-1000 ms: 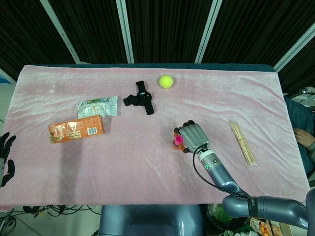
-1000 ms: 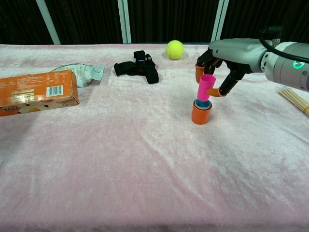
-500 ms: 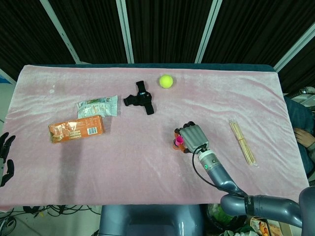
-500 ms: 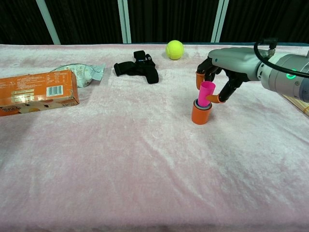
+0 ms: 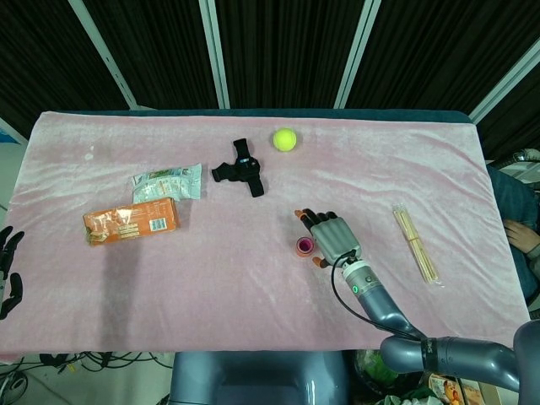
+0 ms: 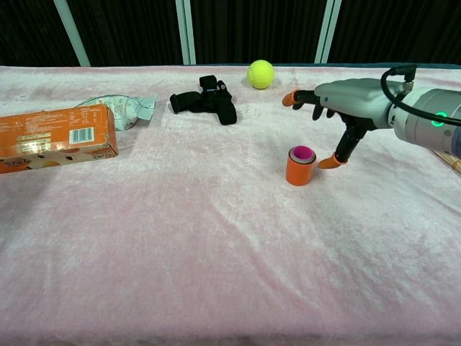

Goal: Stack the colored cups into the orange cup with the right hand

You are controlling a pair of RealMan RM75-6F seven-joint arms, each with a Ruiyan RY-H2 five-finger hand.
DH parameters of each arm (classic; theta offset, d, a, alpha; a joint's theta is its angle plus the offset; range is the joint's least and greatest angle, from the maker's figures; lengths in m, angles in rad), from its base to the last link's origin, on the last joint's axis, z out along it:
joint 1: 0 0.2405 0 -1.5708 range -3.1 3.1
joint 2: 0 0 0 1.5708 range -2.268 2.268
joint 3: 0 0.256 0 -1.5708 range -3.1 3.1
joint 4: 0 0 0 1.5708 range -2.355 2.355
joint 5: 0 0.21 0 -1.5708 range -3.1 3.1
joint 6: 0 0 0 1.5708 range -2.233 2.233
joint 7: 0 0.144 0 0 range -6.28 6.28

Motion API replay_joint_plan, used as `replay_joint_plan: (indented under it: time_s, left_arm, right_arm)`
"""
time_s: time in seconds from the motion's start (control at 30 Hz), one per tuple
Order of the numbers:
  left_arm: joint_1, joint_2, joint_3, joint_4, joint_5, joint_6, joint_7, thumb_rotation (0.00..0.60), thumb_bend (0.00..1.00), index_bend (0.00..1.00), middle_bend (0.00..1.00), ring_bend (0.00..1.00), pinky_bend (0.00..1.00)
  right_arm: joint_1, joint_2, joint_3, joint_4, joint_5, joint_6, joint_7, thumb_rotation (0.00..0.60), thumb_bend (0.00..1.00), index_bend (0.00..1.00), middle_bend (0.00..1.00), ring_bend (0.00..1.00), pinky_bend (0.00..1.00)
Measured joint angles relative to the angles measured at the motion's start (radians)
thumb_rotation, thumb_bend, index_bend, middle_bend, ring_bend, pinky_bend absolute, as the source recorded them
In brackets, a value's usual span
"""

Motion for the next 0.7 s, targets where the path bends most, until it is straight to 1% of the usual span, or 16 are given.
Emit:
replay_joint_plan:
  time_s: [0.17, 0.3, 0.37, 0.5, 0.63, 0.7]
  left_arm:
    - [-0.001, 0.000, 0.003, -0.003, 0.003, -0.004, 0.002, 0.600, 0.71, 0.05, 0.01, 0.00, 0.01]
    - [-0.001, 0.000, 0.003, -0.007, 0.009, 0.000, -0.003, 0.600, 0.71, 0.05, 0.01, 0.00, 0.01]
    - [0.000, 0.001, 0.002, -0.007, 0.013, 0.006, -0.011, 0.600, 0.71, 0.05, 0.01, 0.00, 0.01]
    - [0.001, 0.001, 0.001, -0.007, 0.027, 0.016, -0.020, 0.600, 0.71, 0.05, 0.01, 0.00, 0.01]
    - [0.000, -0.003, 0.003, -0.003, 0.048, 0.025, -0.027, 0.600, 0.71, 0.05, 0.01, 0.00, 0.01]
    - [0.002, -0.004, 0.003, -0.003, 0.057, 0.037, -0.028, 0.600, 0.71, 0.05, 0.01, 0.00, 0.01]
  right_arm:
    - [-0.041, 0.075, 0.002, -0.058, -0.035, 0.058, 0.025, 0.600, 0.12, 0.09, 0.08, 0.19, 0.21]
    - [-0.114, 0.168, -0.012, -0.109, -0.083, 0.122, 0.091, 0.600, 0.12, 0.09, 0.08, 0.19, 0.21]
    - [-0.155, 0.198, -0.023, -0.123, -0.108, 0.165, 0.127, 0.600, 0.12, 0.09, 0.08, 0.19, 0.21]
    - [-0.258, 0.229, -0.055, -0.133, -0.166, 0.292, 0.179, 0.600, 0.12, 0.09, 0.08, 0.19, 0.21]
    - [-0.355, 0.233, -0.084, -0.122, -0.227, 0.431, 0.222, 0.600, 0.12, 0.07, 0.07, 0.19, 0.21]
    - [-0.415, 0.231, -0.107, -0.104, -0.273, 0.512, 0.242, 0.600, 0.12, 0.07, 0.07, 0.19, 0.21]
